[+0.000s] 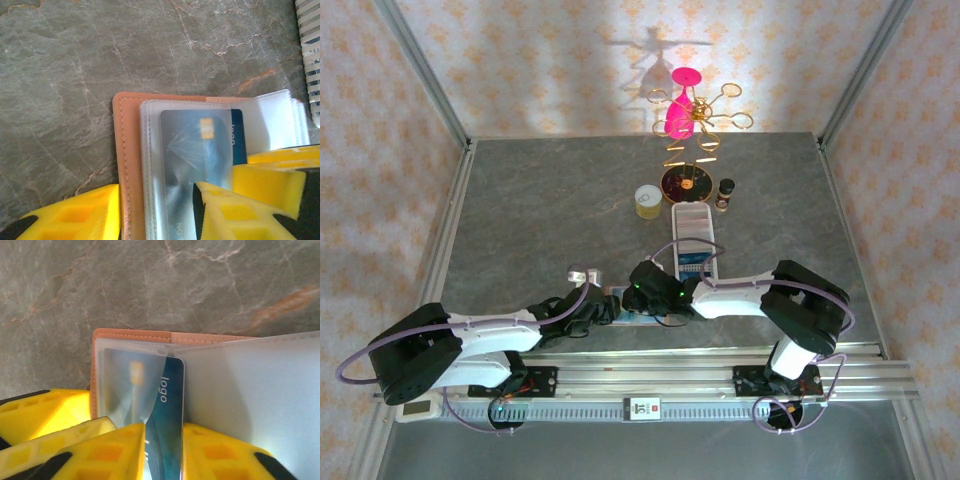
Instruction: Put the credit cards into the card holder
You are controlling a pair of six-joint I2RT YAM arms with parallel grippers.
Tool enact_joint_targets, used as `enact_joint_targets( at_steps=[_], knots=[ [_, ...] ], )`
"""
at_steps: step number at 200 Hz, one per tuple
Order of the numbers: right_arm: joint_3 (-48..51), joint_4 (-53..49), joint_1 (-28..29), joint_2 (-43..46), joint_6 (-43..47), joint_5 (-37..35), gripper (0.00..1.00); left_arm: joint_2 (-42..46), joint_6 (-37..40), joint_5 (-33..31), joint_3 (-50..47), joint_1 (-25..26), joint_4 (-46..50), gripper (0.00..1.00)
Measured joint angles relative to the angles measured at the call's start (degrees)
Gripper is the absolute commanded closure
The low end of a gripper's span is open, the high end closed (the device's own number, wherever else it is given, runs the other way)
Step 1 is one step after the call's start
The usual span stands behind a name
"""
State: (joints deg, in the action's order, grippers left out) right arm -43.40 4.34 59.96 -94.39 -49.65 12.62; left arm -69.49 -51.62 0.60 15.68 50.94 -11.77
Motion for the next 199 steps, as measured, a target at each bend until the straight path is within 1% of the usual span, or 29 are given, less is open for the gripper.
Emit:
enact_joint_targets(
  at_steps=[15,49,81,97,171,199],
  knots=[
    [0.1,-0.9,0.0,0.6,0.2,-0.7,0.69,0.0,0.0,0.0,0.0,0.0,0.0,0.60],
    [0.7,-1.8,0.3,3.9,0.2,-1.6,0.82,0.0,0.0,0.0,0.0,0.0,0.1,0.61],
    [0.8,-2.0,0.4,3.1,0.5,-2.0,0.96,0.0,0.0,0.0,0.0,0.0,0.2,0.61],
    [0.8,-2.0,0.4,1.9,0.6,-2.2,1.00,0.0,0.0,0.0,0.0,0.0,0.2,0.61],
    [-0.9,-1.8,1.0,-1.3,0.9,-2.4,1.00,-0.3,0.0,0.0,0.0,0.0,0.1,0.60],
    [-1.0,-2.1,1.3,-1.1,1.1,-3.2,1.00,-1.0,0.0,-0.3,0.0,0.0,0.0,0.65]
  ],
)
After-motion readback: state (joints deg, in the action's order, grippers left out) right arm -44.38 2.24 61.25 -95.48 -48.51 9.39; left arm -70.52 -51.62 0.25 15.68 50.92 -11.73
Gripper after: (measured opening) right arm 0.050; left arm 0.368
